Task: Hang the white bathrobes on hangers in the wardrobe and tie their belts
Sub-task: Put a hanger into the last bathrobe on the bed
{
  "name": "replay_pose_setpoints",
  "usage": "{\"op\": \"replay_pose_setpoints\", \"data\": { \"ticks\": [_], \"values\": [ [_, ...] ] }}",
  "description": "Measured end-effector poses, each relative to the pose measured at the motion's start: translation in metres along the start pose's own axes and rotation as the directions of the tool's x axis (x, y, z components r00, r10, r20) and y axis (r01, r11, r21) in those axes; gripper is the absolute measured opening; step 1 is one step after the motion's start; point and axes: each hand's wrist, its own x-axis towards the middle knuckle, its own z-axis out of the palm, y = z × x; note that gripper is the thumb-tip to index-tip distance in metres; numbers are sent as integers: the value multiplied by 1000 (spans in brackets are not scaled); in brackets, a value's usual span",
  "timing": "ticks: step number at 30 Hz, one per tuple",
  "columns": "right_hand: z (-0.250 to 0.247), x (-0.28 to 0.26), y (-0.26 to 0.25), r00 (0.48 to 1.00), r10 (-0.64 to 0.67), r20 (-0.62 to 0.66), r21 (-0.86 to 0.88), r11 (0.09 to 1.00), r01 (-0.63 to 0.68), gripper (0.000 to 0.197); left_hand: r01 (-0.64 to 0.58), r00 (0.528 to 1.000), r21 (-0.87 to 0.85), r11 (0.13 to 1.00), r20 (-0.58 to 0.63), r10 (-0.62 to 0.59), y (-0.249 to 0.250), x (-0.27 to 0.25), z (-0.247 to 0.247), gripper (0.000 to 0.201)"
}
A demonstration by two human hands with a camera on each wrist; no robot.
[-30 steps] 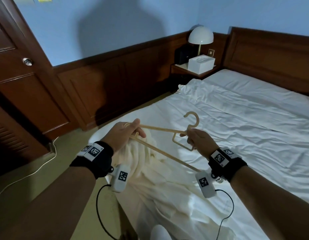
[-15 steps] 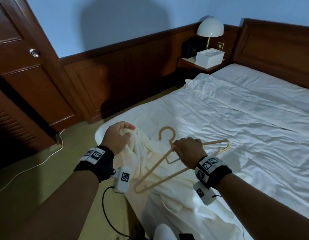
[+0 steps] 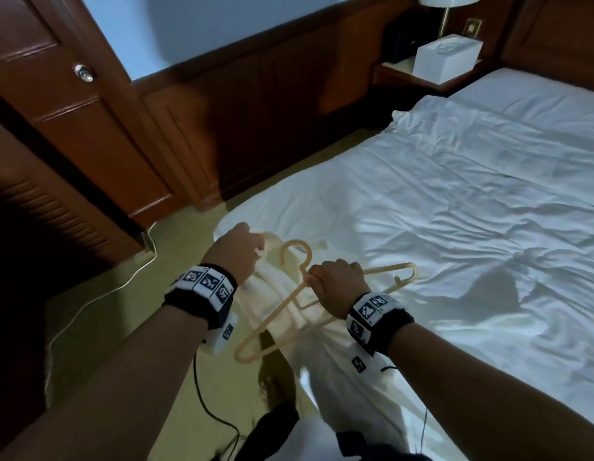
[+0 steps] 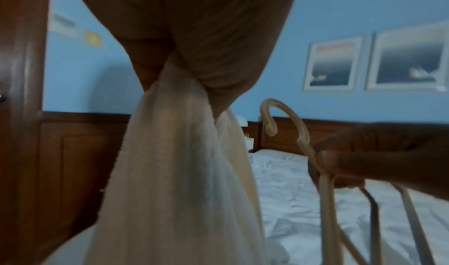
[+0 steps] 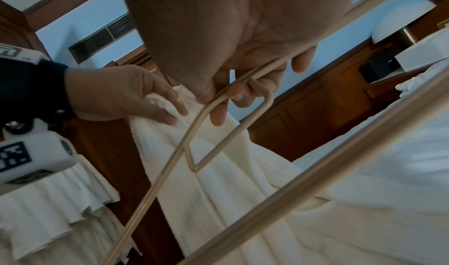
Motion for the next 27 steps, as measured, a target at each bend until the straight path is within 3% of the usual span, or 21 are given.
{"op": "replay_pose_setpoints", "data": {
  "ticks": [2,4,6,9,15,18,24,27],
  "values": [
    [4,16,-9,1000,3,5,25,1000,-3,38,24,996,-52,998,-89,-28,-11,9,-5,3],
    [7,37,-19,1000,26,2,74,997,-26,37,43,983,-197,979,-169,-77,-20,18,-10,8],
    [10,56,-29,999,47,-2,153,987,-46,35,74,977,-431,899,-148,-151,-27,27,-14,17],
    [15,85,-48,998,61,1,292,955,-59,31,96,974,-736,670,-69,-216,-41,41,-14,15],
    [23,127,-70,987,91,-133,417,909,-28,34,216,967,-941,261,169,-191,-75,68,-21,21],
    [32,142,-82,979,97,-177,456,890,-5,30,200,977,-943,265,174,-119,-96,82,-18,15],
    [47,159,-102,973,122,-196,490,872,-10,22,147,989,-901,409,130,-70,-112,102,-13,11],
    [51,163,-108,964,169,-204,525,851,-38,20,290,955,-924,248,295,-17,-121,107,-15,7]
  ]
}}
